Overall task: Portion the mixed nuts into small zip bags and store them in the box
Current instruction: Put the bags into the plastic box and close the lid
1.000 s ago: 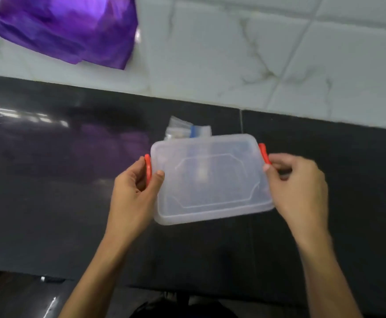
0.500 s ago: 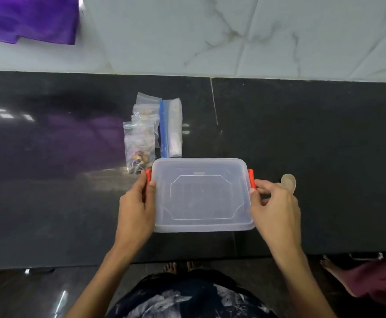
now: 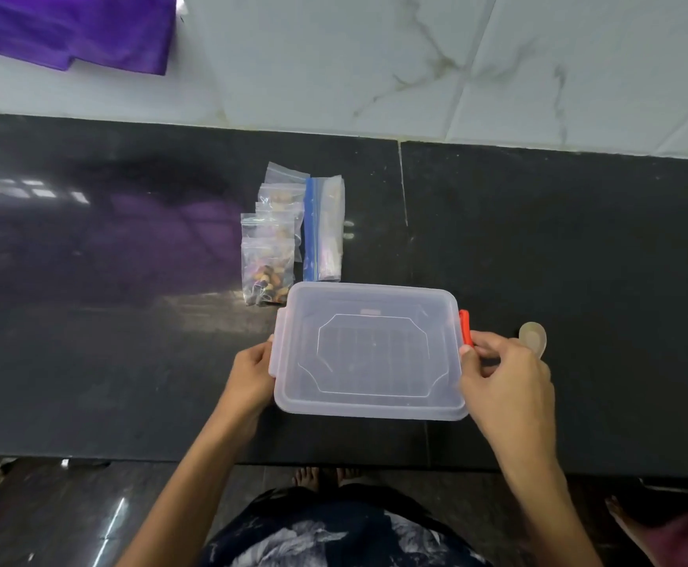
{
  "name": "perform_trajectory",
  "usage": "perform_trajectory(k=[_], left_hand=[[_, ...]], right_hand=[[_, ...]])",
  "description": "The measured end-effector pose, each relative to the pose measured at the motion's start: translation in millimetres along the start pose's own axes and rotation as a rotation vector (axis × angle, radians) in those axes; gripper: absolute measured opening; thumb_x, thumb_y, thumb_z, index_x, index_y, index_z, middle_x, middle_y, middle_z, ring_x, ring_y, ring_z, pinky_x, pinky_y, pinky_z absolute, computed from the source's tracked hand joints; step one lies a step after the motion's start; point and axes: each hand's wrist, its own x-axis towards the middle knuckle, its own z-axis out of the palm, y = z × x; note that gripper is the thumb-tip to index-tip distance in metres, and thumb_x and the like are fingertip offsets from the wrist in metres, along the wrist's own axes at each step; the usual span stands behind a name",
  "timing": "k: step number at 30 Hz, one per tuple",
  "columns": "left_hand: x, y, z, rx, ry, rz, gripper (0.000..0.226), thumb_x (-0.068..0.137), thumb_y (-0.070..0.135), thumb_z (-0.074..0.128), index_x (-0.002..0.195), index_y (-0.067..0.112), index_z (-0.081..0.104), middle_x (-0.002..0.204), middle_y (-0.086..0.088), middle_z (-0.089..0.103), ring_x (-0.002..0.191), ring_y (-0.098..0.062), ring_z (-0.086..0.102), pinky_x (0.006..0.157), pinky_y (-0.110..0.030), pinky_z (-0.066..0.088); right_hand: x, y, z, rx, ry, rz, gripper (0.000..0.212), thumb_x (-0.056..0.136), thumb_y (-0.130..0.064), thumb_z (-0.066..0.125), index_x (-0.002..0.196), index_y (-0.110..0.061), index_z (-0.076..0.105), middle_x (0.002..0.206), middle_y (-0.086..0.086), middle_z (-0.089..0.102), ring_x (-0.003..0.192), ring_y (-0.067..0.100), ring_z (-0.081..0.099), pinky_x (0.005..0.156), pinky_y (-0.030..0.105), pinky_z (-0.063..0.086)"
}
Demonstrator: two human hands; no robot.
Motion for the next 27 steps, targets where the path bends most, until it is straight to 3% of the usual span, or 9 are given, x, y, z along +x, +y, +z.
perform_trajectory(k=[2, 4, 6, 10, 12, 15, 19, 22, 27], left_hand=[[0.2, 0.9, 1.5, -0.029, 0.025, 0.009, 0.006, 0.089, 0.009, 0.064, 0.093, 0.004, 0.066, 0.073, -0.004, 0.072, 0.068, -0.021, 0.066, 0.064, -0.033, 0.052], [-1.1, 1.7, -0.5, -0.083, 0.145, 0.073, 0.013, 0.092, 0.016, 0.061, 0.104, 0.010, 0.063, 0.090, -0.007, 0.069, 0.078, -0.020, 0.067, 0.065, -0.031, 0.053], [-9.7, 4.7, -1.3, -0.082, 0.268, 0.195, 0.029, 0.099, 0.030, 0.047, 0.114, 0.010, 0.061, 0.102, -0.005, 0.068, 0.092, -0.020, 0.066, 0.077, -0.034, 0.054], [-34.9, 11.2, 15.5, -0.008, 0.174, 0.379, 0.052, 0.097, 0.039, 0.045, 0.144, 0.020, 0.036, 0.135, 0.012, 0.044, 0.121, -0.009, 0.048, 0.090, -0.021, 0.042], [-37.0, 7.4, 24.8, 0.069, 0.159, 0.419, 0.059, 0.097, 0.033, 0.048, 0.150, 0.022, 0.024, 0.143, 0.010, 0.036, 0.128, -0.008, 0.039, 0.100, -0.026, 0.038], [-34.4, 5.5, 28.0, 0.050, 0.180, 0.428, 0.056, 0.098, 0.024, 0.047, 0.150, 0.020, 0.024, 0.144, 0.006, 0.036, 0.127, -0.010, 0.039, 0.102, -0.029, 0.037], [-33.6, 6.7, 27.6, 0.006, 0.179, 0.424, 0.054, 0.098, 0.022, 0.047, 0.149, 0.019, 0.027, 0.133, 0.012, 0.038, 0.120, -0.008, 0.042, 0.095, -0.026, 0.039], [-32.8, 7.2, 28.4, -0.013, 0.188, 0.411, 0.054, 0.098, 0.024, 0.047, 0.148, 0.021, 0.028, 0.132, 0.012, 0.038, 0.118, -0.008, 0.044, 0.095, -0.028, 0.042], [-33.8, 8.8, 29.7, -0.021, 0.184, 0.404, 0.052, 0.099, 0.022, 0.046, 0.148, 0.021, 0.028, 0.128, 0.012, 0.039, 0.095, 0.005, 0.048, 0.073, -0.009, 0.040]], right_hand=[[-0.3, 0.0, 0.8, 0.006, 0.005, -0.003, 0.024, 0.091, -0.013, 0.059, 0.113, -0.011, 0.068, 0.092, 0.000, 0.062, 0.069, 0.009, 0.057, 0.063, 0.023, 0.046], [-1.1, 0.5, 1.5, 0.011, 0.013, -0.009, 0.023, 0.090, -0.013, 0.059, 0.112, -0.011, 0.068, 0.090, -0.001, 0.060, 0.070, 0.010, 0.058, 0.064, 0.025, 0.048], [-1.6, 1.1, 2.2, 0.008, 0.014, -0.006, 0.025, 0.091, -0.014, 0.059, 0.114, -0.011, 0.067, 0.093, 0.001, 0.062, 0.072, 0.010, 0.058, 0.063, 0.021, 0.048], [-3.4, 0.7, 7.2, 0.016, 0.073, -0.023, 0.022, 0.091, -0.016, 0.058, 0.109, -0.010, 0.069, 0.089, 0.004, 0.065, 0.067, 0.010, 0.059, 0.058, 0.019, 0.046], [-5.1, -2.1, 10.8, -0.003, 0.133, -0.034, 0.019, 0.091, -0.020, 0.057, 0.101, -0.010, 0.070, 0.081, 0.003, 0.062, 0.063, 0.010, 0.057, 0.055, 0.019, 0.044], [-4.8, -4.7, 12.7, -0.037, 0.165, -0.055, 0.024, 0.094, -0.023, 0.053, 0.092, -0.006, 0.070, 0.072, -0.002, 0.053, 0.058, 0.010, 0.052, 0.053, 0.023, 0.044], [0.2, -0.2, 11.6, -0.063, 0.129, -0.059, 0.025, 0.096, -0.020, 0.050, 0.090, -0.004, 0.068, 0.069, -0.015, 0.036, 0.055, 0.007, 0.045, 0.051, 0.017, 0.035], [4.3, 5.5, 12.4, 0.011, 0.104, -0.039, 0.022, 0.095, -0.019, 0.052, 0.098, -0.005, 0.069, 0.075, -0.009, 0.047, 0.062, 0.003, 0.049, 0.055, 0.010, 0.033], [5.2, 10.9, 17.3, 0.030, 0.121, -0.042, 0.025, 0.097, -0.019, 0.049, 0.102, -0.005, 0.069, 0.082, -0.003, 0.052, 0.064, 0.003, 0.048, 0.056, 0.010, 0.032]])
